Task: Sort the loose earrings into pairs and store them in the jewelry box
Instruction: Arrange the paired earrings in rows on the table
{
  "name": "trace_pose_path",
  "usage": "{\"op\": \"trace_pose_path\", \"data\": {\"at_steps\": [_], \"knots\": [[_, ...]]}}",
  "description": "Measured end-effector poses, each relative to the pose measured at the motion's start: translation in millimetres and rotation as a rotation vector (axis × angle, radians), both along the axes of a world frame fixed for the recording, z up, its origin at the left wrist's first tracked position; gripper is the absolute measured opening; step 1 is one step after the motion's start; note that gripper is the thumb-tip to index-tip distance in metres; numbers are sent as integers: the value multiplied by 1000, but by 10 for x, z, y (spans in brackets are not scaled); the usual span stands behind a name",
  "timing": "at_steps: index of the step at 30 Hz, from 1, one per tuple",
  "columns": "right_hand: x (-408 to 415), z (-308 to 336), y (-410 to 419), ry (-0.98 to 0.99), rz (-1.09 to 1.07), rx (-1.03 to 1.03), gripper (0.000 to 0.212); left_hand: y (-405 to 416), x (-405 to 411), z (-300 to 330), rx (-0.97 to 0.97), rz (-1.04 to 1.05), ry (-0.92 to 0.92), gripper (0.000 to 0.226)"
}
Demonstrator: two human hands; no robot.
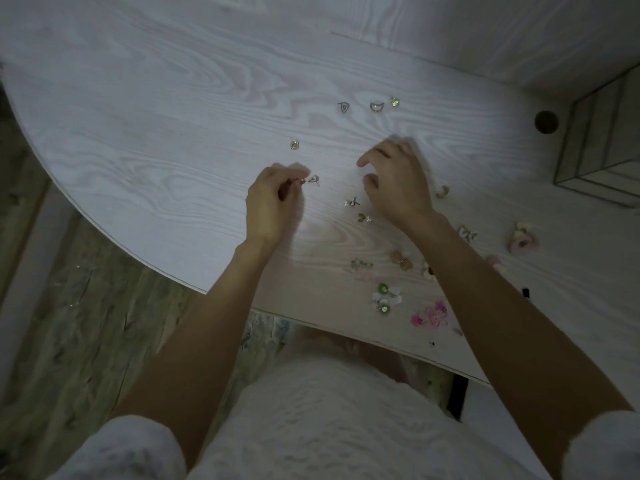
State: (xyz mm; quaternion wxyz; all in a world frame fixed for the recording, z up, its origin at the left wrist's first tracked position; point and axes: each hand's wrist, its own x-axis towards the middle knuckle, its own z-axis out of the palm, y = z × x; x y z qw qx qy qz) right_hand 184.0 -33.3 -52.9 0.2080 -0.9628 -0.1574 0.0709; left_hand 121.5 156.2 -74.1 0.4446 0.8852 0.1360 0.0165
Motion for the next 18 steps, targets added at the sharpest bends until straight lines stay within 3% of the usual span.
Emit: {"op": "trace_pose_path", "data": {"at_steps": [3, 8, 12, 18], "knots": [[2, 20, 26, -35, 8, 32, 25, 40, -13, 8, -29, 55, 29, 31], [-24, 49, 300, -96, 90, 52, 18, 95, -91, 63, -62, 56, 40, 24], [-14, -6, 545, 33, 107, -8, 28, 128, -119, 69, -12, 15, 34, 27], [59, -15, 584, 56, 63, 3, 15, 134, -105, 98, 110, -45, 16, 26]]}}
